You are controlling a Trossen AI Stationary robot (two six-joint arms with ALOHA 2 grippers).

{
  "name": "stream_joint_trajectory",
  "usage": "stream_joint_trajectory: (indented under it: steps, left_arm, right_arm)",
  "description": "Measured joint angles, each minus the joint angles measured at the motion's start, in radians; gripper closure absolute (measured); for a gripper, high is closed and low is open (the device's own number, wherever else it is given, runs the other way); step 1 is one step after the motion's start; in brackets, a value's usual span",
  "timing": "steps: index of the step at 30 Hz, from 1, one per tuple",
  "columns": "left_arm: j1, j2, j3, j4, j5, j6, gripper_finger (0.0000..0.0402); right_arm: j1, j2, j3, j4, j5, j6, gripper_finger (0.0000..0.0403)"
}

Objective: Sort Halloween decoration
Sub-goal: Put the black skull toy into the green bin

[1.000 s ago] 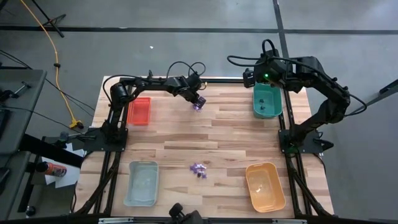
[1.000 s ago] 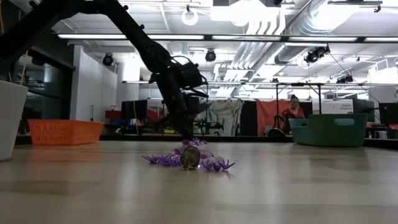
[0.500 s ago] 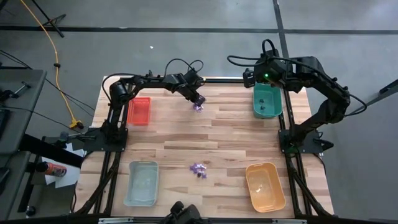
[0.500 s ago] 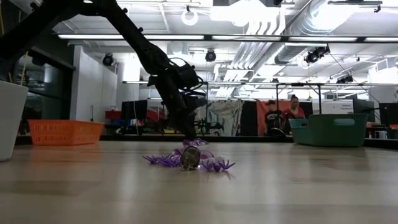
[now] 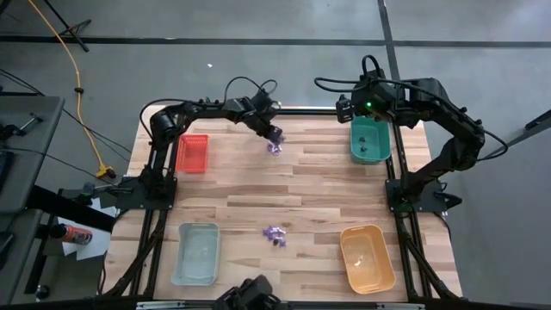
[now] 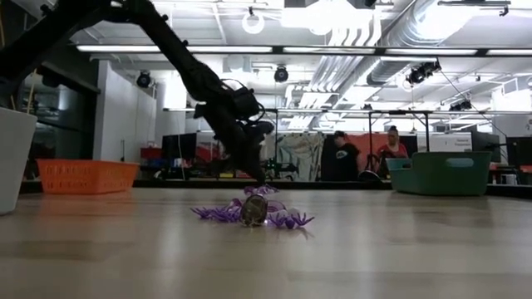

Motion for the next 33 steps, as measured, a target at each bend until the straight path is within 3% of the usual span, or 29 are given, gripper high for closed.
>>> stream_joint_trajectory:
  steps: [6,12,18,25,33]
  left_arm:
    - [0.022,-0.019,-0.001,-0.023,0.088,-0.010,0.0401]
    - [0.070,-0.182,0.000,-0.121,0.068,0.051,0.0401]
    - [0.068,-0.501,-0.059,-0.157,-0.031,0.093,0.0401]
    - [-0.030,-0.951,-0.273,-0.094,-0.158,0.007,0.0401]
    - [-0.174,-1.372,-0.514,-0.027,-0.253,-0.189,0.0402]
  right_arm:
    - [0.000,0.000,0.000,0.000,0.000,-0.002,0.0403]
    - [-0.007,0.014,0.001,0.000,-0.025,-0.055,0.0403]
    - [-0.058,0.091,0.001,0.016,-0.160,-0.266,0.0403]
    - [-0.123,0.224,0.000,0.158,-0.321,-0.440,0.0403]
    - [-0.177,0.383,0.000,0.405,-0.399,-0.425,0.0403]
